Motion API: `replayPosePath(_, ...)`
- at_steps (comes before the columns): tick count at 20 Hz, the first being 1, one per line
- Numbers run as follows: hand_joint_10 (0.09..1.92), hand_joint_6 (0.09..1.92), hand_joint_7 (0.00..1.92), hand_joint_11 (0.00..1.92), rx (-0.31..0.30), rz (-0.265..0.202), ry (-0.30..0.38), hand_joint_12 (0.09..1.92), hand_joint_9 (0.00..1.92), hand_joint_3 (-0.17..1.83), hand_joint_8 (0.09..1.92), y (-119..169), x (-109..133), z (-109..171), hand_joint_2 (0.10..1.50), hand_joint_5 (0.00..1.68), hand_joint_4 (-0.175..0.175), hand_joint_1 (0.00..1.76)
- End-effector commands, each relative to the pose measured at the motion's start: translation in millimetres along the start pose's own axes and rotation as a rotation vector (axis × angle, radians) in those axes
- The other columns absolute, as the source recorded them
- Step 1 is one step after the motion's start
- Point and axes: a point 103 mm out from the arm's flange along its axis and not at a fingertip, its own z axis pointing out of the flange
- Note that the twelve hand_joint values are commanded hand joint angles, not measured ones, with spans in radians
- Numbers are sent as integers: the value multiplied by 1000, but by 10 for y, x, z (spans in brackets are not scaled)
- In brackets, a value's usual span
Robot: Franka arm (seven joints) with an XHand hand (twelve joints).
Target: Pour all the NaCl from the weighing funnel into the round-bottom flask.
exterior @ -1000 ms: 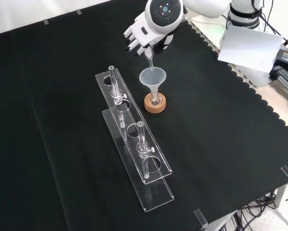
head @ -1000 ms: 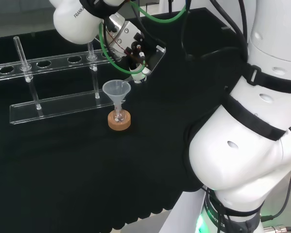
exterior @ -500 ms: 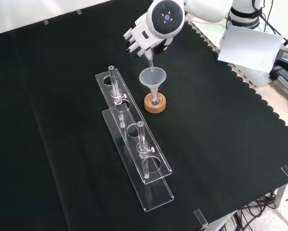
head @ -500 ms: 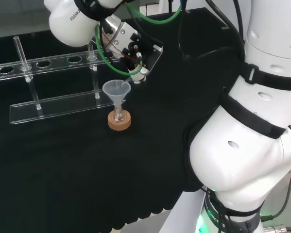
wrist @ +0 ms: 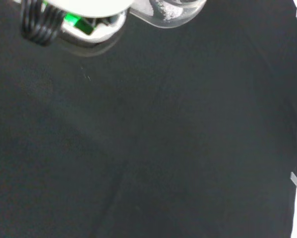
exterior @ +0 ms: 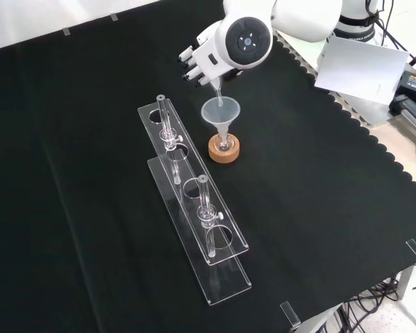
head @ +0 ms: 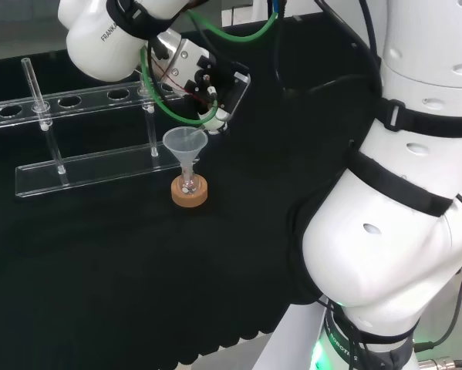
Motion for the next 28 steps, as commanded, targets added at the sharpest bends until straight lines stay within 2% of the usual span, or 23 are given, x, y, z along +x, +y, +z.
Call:
replayPosePath(1, 317, 548, 612, 747, -2, 6, -37, 1104, 962, 527, 645, 18, 22, -48, 707, 1312, 175, 1124)
replayPosePath(28, 321, 539, 579, 680, 5, 25, -164, 1137, 904, 534, 640, 49, 47, -134, 701, 1318, 175, 1125)
